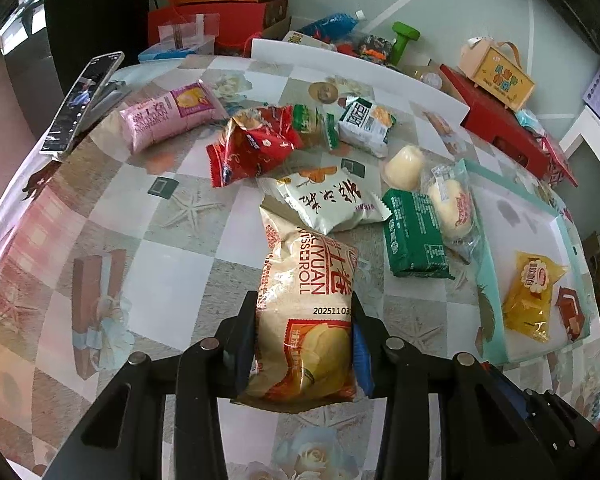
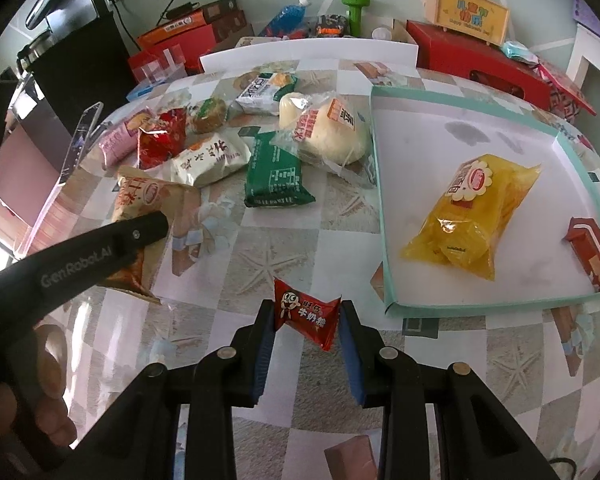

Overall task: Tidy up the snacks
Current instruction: 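Carry the roll bag and red candy over the tray and release both, then withdraw both tools from the tray back toward the table snacks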

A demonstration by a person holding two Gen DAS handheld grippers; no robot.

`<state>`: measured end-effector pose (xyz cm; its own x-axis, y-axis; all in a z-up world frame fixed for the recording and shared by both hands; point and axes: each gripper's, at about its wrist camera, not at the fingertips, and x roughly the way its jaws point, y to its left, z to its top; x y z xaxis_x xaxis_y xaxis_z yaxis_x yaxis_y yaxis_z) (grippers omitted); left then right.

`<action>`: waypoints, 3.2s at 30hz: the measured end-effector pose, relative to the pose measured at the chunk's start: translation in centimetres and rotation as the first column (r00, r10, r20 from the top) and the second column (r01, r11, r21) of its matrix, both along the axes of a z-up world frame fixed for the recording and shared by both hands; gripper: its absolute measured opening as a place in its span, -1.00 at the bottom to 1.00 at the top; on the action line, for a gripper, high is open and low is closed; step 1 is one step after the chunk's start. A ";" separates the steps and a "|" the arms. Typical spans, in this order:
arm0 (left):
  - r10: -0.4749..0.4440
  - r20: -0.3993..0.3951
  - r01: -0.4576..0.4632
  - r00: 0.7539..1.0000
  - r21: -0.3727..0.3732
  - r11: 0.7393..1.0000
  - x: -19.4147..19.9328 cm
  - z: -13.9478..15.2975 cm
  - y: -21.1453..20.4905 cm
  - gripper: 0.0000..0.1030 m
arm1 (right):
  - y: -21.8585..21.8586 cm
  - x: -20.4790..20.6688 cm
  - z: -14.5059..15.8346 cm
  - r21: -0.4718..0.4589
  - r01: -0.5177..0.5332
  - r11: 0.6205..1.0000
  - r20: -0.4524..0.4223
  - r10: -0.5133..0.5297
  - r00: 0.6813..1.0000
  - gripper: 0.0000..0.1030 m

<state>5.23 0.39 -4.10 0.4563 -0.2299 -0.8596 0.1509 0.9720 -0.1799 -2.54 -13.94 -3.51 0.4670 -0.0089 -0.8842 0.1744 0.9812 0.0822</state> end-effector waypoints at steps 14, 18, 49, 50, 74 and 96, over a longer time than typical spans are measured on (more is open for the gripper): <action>0.009 0.087 -0.007 0.996 -0.021 1.000 -1.5 4.8 0.6 -0.18 | -0.6 -1.0 3.8 -0.009 0.032 0.999 0.090 -0.031 0.996 -0.35; -0.016 0.106 0.018 0.994 -0.021 1.000 -1.1 6.1 -0.5 -0.18 | -1.8 -0.6 5.3 -0.013 0.064 0.998 0.116 -0.062 0.991 -0.35; -0.375 0.166 0.379 0.912 0.011 0.925 3.8 6.9 -18.5 -0.18 | -20.5 1.9 6.3 0.003 0.501 0.866 0.128 -0.497 0.858 -0.35; -0.383 0.151 0.386 0.911 0.011 0.922 3.9 6.1 -19.0 -0.18 | -20.8 2.0 5.5 0.004 0.504 0.863 0.108 -0.502 0.858 -0.35; -0.411 0.093 0.408 0.907 0.047 0.912 3.0 3.3 -21.4 0.12 | -21.9 2.0 3.8 0.029 0.514 0.857 0.068 -0.515 0.855 -0.33; -0.273 0.108 0.261 0.956 0.114 0.959 4.8 2.8 -19.4 0.93 | -22.1 2.5 3.0 -0.075 0.532 0.843 0.048 -0.530 0.847 0.94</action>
